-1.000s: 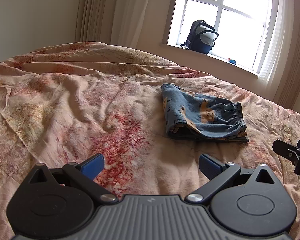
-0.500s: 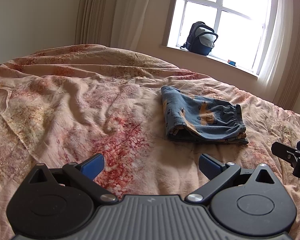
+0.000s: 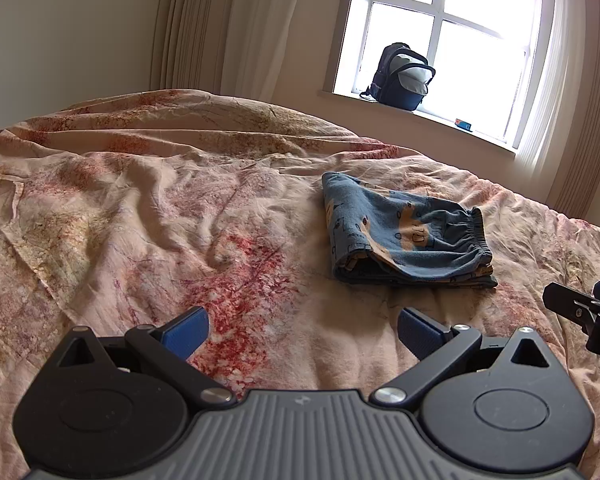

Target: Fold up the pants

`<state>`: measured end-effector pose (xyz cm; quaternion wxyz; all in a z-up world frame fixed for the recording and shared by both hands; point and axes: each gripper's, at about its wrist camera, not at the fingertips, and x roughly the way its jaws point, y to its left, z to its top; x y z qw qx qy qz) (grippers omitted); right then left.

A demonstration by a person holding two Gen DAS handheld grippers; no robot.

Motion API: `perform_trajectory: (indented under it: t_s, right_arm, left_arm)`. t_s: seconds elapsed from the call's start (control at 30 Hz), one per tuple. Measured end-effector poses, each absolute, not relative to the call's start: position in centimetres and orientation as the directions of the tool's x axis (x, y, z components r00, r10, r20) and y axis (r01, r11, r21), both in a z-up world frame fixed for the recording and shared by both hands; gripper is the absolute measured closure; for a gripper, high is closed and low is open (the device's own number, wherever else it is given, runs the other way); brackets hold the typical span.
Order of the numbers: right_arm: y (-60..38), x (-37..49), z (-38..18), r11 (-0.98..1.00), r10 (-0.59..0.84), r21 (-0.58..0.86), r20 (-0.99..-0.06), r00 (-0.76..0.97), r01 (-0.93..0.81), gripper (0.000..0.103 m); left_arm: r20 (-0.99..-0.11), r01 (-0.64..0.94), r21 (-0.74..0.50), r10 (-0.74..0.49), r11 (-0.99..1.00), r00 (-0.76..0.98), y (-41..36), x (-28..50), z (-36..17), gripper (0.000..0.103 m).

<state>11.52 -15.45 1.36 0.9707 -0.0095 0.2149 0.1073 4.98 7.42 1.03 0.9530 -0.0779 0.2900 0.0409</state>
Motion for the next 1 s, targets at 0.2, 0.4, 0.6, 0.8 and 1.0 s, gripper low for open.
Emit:
perform_trajectory:
  t_s: [0.2, 0.4, 0.6, 0.8, 1.0]
  right_arm:
    - [-15.44, 11.52, 1.35, 0.977, 0.204, 0.028, -0.418, 0.885, -0.212, 0.001]
    - [-15.49, 11.52, 1.28, 0.977, 0.205, 0.029, -0.42, 0.884, -0.212, 0.001]
    - [-15.49, 11.55, 1.3, 0.976, 0.206, 0.03, -0.421, 0.883, -0.214, 0.001]
    - [-15.48, 11.42, 1.14, 0.976, 0.208, 0.033, -0.42, 0.883, -0.215, 0.001]
    - [-15.49, 11.43, 1.17, 0.976, 0.208, 0.033, -0.42, 0.883, -0.215, 0.001]
  left_arm:
    - [-0.559, -0.124, -0.125, 0.033, 0.984, 0.828, 7.42, 4.99, 1.04, 0.0]
    - [-0.567, -0.128, -0.131, 0.032, 0.983, 0.823, 7.48, 5.11, 1.08, 0.0]
    - [-0.622, -0.192, -0.116, 0.079, 0.975, 0.779, 7.94, 5.61, 0.79, 0.0]
    - [-0.621, -0.196, -0.106, 0.089, 0.975, 0.779, 8.07, 5.61, 0.84, 0.0]
    - [-0.622, -0.182, -0.095, 0.085, 0.979, 0.778, 7.87, 5.63, 0.85, 0.0]
